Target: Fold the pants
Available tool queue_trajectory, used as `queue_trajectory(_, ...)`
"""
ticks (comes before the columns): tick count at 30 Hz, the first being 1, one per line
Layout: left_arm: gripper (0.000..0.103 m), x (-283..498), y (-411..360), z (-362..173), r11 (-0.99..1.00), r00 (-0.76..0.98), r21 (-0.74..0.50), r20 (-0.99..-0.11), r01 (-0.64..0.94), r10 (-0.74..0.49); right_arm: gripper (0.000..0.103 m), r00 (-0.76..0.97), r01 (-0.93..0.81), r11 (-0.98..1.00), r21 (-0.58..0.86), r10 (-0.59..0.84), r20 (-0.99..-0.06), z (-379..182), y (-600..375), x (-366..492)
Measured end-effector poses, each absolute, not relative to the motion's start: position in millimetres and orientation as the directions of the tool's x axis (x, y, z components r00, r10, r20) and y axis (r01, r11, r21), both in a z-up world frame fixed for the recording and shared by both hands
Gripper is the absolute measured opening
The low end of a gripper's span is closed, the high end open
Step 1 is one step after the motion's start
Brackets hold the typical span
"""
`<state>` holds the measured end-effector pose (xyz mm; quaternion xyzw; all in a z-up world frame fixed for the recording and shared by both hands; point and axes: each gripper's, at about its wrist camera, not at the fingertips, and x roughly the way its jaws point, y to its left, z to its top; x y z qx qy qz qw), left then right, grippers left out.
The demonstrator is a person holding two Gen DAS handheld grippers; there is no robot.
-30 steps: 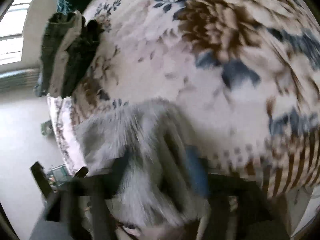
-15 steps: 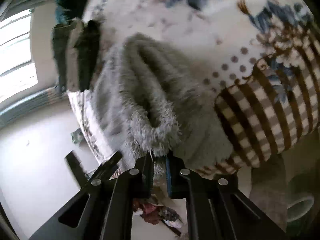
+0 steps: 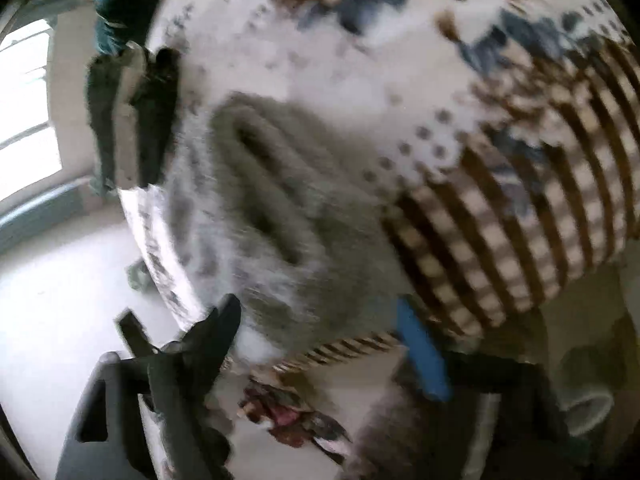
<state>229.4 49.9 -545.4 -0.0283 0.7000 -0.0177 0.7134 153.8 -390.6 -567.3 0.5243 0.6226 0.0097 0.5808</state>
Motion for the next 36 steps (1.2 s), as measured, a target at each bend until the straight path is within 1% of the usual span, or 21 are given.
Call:
queue_trajectory(3,0.103,230.5,52.3,-546.6,0.997,0.014,-0.075,-0.997,-0.032,-0.075,0.083,0.199,0.643,0.452,0.618,0.681,-0.705,-580.8,-379.8,170.0)
queue_trajectory(4,0.103,230.5,51.9,-547.3,0.997,0.015,-0.074,-0.997,-0.032,-0.073,0.071,0.19,0.639,0.467,0.611,0.675,-0.713,-589.3,-375.3,173.5)
queue_trajectory(5,0.103,229.9,51.7,-548.2,0.997,0.016,-0.072,-0.997,-0.032,-0.072,0.052,0.181,0.642,0.481,0.596,0.661,-0.728,-595.5,-370.9,175.0)
queue_trajectory(6,0.103,229.4,52.1,-549.3,0.997,0.016,-0.07,-0.997,-0.032,-0.07,0.016,0.185,0.648,0.469,0.601,0.668,-0.721,-598.6,-369.8,174.6)
queue_trajectory(9,0.103,227.9,57.1,-553.2,0.997,0.013,-0.071,-0.997,-0.041,-0.07,0.017,0.212,0.65,0.451,0.611,0.664,-0.717,-588.6,-361.9,165.8)
queue_trajectory(12,0.103,224.5,62.2,-556.5,0.996,0.01,-0.082,-0.997,-0.047,-0.082,0.016,0.241,0.652,0.434,0.622,0.659,-0.712,-559.2,-366.9,149.4)
queue_trajectory(14,0.103,222.4,64.2,-558.4,0.995,0.007,-0.092,-0.996,-0.044,-0.092,0.016,0.22,0.653,0.47,0.594,0.633,-0.742,-552.9,-370.0,141.2)
queue_trajectory(17,0.103,220.9,62.8,-559.8,0.995,0.009,-0.097,-0.995,-0.028,-0.097,0.016,0.161,0.681,0.511,0.525,0.595,-0.787,-571.5,-377.4,132.5)
queue_trajectory(20,0.103,219.4,61.1,-566.5,0.994,-0.006,-0.107,-0.994,-0.022,-0.107,0.018,0.079,0.721,0.526,0.451,0.585,-0.808,-612.8,-377.2,133.6)
queue_trajectory(22,0.103,219.0,61.5,-567.4,0.994,-0.01,-0.103,-0.995,-0.021,-0.104,0.027,0.019,0.707,0.549,0.446,0.615,-0.788,-630.4,-370.8,142.6)
queue_trajectory(23,0.103,219.2,62.6,-563.7,0.994,-0.007,-0.107,-0.994,-0.021,-0.107,0.031,0.012,0.692,0.557,0.459,0.628,-0.778,-627.2,-369.2,147.1)
queue_trajectory(24,0.103,219.9,62.9,-556.8,0.993,0.001,-0.119,-0.993,-0.019,-0.119,0.046,0.01,0.676,0.569,0.468,0.628,-0.778,-621.1,-369.0,150.4)
queue_trajectory(25,0.103,221.9,61.0,-549.0,0.991,0.015,-0.13,-0.991,-0.017,-0.13,0.065,0.029,0.637,0.592,0.493,0.621,-0.783,-604.9,-369.9,155.3)
queue_trajectory(27,0.103,228.7,61.2,-529.2,0.986,0.052,-0.164,-0.985,-0.009,-0.164,0.08,0.074,0.573,0.631,0.523,0.596,-0.8,-575.4,-370.5,163.6)
queue_trajectory(28,0.103,236.2,60.5,-519.2,0.983,0.073,-0.182,-0.981,0.0,-0.181,0.08,0.098,0.532,0.661,0.529,0.573,-0.814,-556.6,-372.2,170.7)
queue_trajectory(31,0.103,264.2,55.4,-503.8,0.98,0.13,-0.199,-0.971,0.028,-0.201,0.08,0.151,0.474,0.704,0.529,0.527,-0.836,-529.0,-375.2,198.8)
queue_trajectory(33,0.103,284.7,54.5,-503.6,0.979,0.152,-0.203,-0.967,0.028,-0.205,0.08,0.182,0.461,0.716,0.524,0.502,-0.846,-528.7,-373.5,230.5)
queue_trajectory(36,0.103,318.2,51.3,-516.7,0.979,0.158,-0.204,-0.966,0.012,-0.203,0.08,0.19,0.451,0.747,0.489,0.455,-0.87,-544.3,-371.6,272.7)
